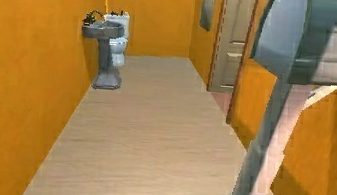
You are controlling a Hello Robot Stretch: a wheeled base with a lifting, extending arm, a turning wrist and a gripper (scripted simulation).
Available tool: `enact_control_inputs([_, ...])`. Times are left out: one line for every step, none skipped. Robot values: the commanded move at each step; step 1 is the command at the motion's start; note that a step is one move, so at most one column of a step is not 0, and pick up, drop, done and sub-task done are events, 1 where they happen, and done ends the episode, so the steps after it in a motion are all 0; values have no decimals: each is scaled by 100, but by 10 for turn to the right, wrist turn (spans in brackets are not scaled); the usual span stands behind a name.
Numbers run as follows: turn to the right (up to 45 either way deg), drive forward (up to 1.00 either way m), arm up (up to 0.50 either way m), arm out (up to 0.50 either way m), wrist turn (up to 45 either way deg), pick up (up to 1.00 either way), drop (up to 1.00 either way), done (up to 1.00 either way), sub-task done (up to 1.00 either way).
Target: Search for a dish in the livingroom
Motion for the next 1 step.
enact_control_inputs([-90, 0, 0, 0, 0, 0, 0, 0, 0])
